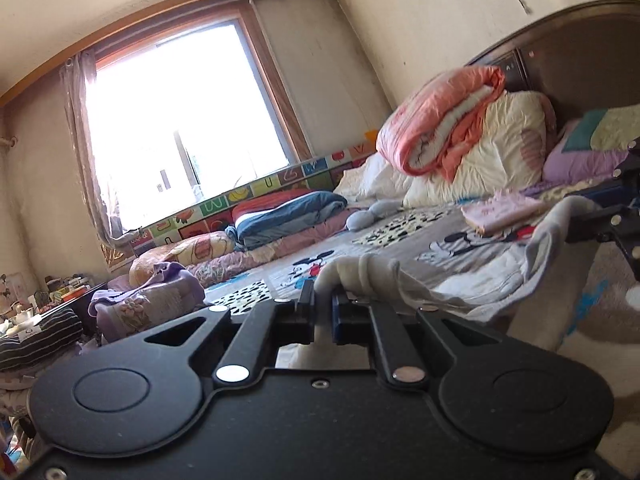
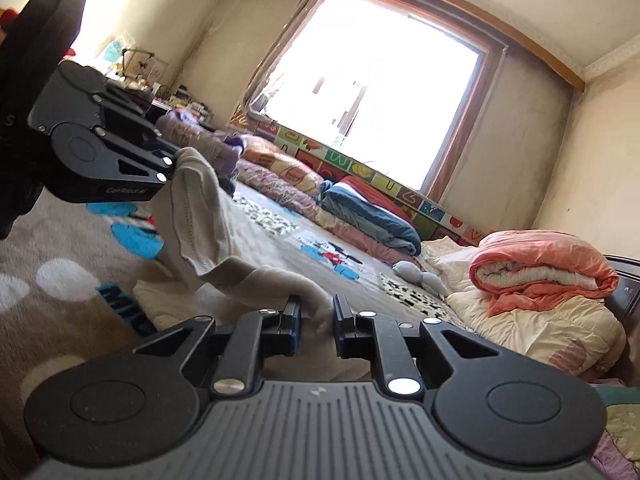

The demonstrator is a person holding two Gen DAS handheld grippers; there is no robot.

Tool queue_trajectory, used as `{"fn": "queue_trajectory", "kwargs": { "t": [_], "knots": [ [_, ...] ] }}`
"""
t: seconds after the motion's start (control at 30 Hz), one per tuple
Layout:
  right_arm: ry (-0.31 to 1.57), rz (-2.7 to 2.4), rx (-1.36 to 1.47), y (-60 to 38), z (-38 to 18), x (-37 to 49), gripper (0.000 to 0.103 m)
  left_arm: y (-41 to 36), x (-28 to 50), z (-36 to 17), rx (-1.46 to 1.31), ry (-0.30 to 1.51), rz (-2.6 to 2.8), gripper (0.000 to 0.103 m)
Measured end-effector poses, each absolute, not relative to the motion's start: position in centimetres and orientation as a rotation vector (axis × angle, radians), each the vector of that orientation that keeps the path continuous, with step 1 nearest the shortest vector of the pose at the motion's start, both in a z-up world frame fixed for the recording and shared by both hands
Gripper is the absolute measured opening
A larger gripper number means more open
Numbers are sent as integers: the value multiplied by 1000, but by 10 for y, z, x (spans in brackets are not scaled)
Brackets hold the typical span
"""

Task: Fold clothes
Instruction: 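Lift the white garment with both grippers and shake it open in the air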

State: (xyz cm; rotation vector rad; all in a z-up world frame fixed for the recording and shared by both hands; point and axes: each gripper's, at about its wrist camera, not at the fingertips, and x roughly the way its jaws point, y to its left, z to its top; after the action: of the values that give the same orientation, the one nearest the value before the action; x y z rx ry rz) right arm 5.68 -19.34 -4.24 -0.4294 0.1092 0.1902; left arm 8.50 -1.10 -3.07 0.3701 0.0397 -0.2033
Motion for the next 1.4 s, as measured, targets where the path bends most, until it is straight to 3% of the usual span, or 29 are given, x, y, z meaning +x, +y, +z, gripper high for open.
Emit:
{"fn": "queue_trajectory", "kwargs": {
  "t": [0.07,0.27,0.6,0.87,1.1,1.13,1.2,1.23,1.27,1.4],
  "knots": [
    [74,175,-398,-204,-23,50,10,-12,73,-20,355,16,-201,6],
    [1,172,-348,-229,20,31,6,-17,42,11,336,-44,-181,6],
    [-109,197,-302,-246,62,-9,6,-10,-11,57,333,-125,-159,6],
    [-144,225,-285,-251,88,-12,2,2,0,51,299,-73,-128,6],
    [49,327,-271,-243,63,24,2,12,44,20,268,34,-103,5],
    [84,366,-248,-242,59,20,5,12,49,17,265,44,-107,5],
    [162,459,-198,-235,50,9,24,10,57,17,259,58,-118,5],
    [207,505,-173,-226,42,1,50,8,59,18,258,63,-126,5],
    [250,560,-163,-213,34,-6,70,6,61,19,257,67,-134,5],
    [344,675,-326,-145,-7,-25,76,2,64,24,220,88,-157,5]
  ]
}}
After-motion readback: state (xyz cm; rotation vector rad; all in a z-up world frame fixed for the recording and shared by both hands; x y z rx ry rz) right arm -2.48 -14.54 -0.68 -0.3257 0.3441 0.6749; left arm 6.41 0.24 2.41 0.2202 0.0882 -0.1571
